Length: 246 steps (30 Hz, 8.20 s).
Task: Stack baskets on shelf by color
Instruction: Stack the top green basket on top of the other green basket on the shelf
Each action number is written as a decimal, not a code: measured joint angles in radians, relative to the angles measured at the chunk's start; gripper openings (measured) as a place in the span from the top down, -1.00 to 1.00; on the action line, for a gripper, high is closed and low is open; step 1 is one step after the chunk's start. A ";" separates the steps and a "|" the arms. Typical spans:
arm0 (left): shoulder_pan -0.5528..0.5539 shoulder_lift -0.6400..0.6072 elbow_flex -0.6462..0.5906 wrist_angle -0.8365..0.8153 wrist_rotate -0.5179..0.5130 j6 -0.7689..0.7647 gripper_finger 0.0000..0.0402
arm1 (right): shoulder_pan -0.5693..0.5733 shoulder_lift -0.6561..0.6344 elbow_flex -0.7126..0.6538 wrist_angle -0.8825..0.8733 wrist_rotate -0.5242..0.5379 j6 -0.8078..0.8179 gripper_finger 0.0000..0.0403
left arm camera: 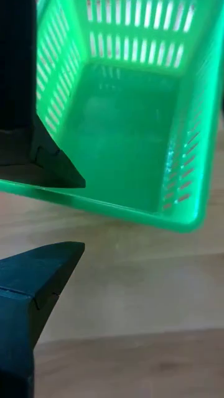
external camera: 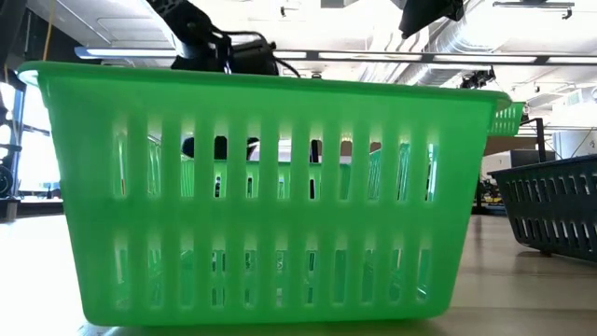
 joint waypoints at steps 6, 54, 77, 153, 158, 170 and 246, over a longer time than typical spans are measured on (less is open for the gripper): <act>-0.012 0.014 0.000 -0.006 -0.023 -0.035 0.46 | 0.000 0.000 0.000 0.000 0.000 0.001 0.55; -0.577 0.006 0.513 -0.543 -0.464 -0.333 1.00 | 0.091 0.196 -0.001 0.247 -0.052 0.600 0.20; -0.598 0.008 0.515 -0.576 -0.577 -0.226 1.00 | 0.104 0.410 0.002 0.429 -0.053 0.745 0.28; -0.280 0.007 0.516 -0.737 -0.500 -0.287 -0.03 | -0.187 -0.073 0.000 -0.175 -0.099 0.586 1.00; -0.260 0.007 0.516 -0.743 -0.495 -0.273 -0.03 | -0.292 -0.140 0.000 -0.204 -0.103 0.542 1.00; -0.237 0.007 0.516 -0.744 -0.450 -0.222 -0.03 | -0.570 -0.231 0.000 -0.223 -0.188 0.404 1.00; -0.231 0.007 0.516 -0.746 -0.378 -0.254 -0.03 | -1.117 -0.037 0.045 -0.487 -0.316 0.048 1.00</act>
